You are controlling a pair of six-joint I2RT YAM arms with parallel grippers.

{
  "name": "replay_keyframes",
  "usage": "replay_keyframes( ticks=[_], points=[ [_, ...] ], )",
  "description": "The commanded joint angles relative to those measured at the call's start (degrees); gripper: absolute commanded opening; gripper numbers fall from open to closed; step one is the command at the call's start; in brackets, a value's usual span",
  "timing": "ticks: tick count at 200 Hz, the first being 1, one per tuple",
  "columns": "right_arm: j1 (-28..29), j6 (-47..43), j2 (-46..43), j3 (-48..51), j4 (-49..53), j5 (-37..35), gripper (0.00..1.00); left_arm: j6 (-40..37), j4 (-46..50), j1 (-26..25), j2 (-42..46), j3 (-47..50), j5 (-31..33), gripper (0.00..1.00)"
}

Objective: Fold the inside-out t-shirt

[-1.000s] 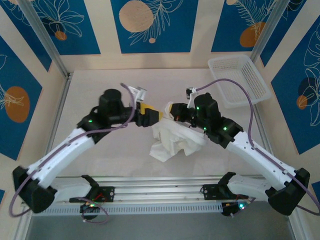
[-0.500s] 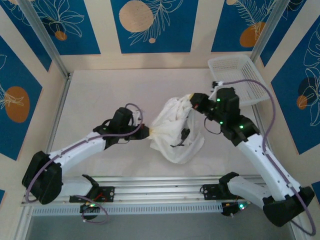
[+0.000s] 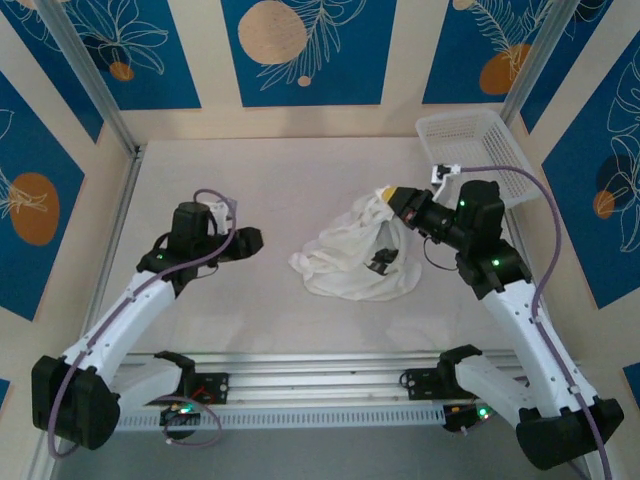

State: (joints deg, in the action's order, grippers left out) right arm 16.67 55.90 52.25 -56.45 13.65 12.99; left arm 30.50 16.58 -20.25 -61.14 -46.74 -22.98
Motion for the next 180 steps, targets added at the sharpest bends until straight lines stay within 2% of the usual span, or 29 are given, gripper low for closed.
replay_keyframes(
  ticks=[1,29,45,61,68,80,88,107,124,137,145,157,174,180],
  points=[
    [2.0,-1.6,0.1,2.7,-3.4,7.5,0.00,-0.1,-6.9,-5.6,-1.0,-5.6,-14.6,0.57],
    [3.7,-2.0,-1.7,6.9,-5.5,9.7,0.00,-3.7,-4.7,-11.4,-8.1,-11.5,-18.3,0.66],
    [4.3,-2.7,-2.7,7.3,-5.0,10.4,0.00,-6.6,0.4,-13.4,-13.7,-14.8,-14.7,0.69],
    [5.2,-3.5,-3.4,7.2,-4.6,10.6,0.00,-3.0,-0.7,-13.6,-18.7,-15.4,-10.9,0.70],
    [5.5,-3.8,-3.5,7.2,-4.4,10.5,0.00,-0.9,-4.7,-13.8,-21.0,-15.4,-13.4,0.74],
    [5.9,-4.2,-3.5,6.9,-3.3,9.4,0.00,2.5,-14.4,-15.5,-25.4,-15.6,-21.7,0.86],
    [5.9,-4.3,-3.4,6.8,-2.6,8.8,0.00,1.7,-15.8,-17.5,-28.1,-17.4,-23.7,0.93],
    [5.9,-4.2,-2.9,6.3,-2.6,9.2,0.00,-6.9,-7.9,-22.0,-32.5,-22.5,-17.7,1.00],
    [6.2,-4.2,-2.6,6.1,-2.7,10.3,0.00,-5.0,-6.3,-21.6,-35.2,-23.9,-10.2,0.98],
    [6.6,-4.1,-2.9,6.1,-2.6,10.9,0.00,-2.8,-7.5,-20.4,-36.0,-24.1,-6.8,0.92],
    [6.8,-4.2,-3.3,6.5,-2.5,11.3,0.00,-1.7,-8.7,-19.9,-35.9,-24.2,-5.9,0.82],
    [6.9,-4.0,-4.6,7.6,-2.2,10.8,0.00,-1.0,-10.4,-19.2,-35.1,-24.4,-5.5,0.53],
    [6.5,-3.2,-7.5,11.1,-0.1,7.1,0.00,-0.1,-12.0,-17.8,-32.2,-24.5,-6.5,0.02],
    [6.2,-2.8,-8.9,12.9,1.3,5.0,0.00,0.7,-12.8,-17.0,-30.5,-24.2,-7.1,0.00]
  ],
)
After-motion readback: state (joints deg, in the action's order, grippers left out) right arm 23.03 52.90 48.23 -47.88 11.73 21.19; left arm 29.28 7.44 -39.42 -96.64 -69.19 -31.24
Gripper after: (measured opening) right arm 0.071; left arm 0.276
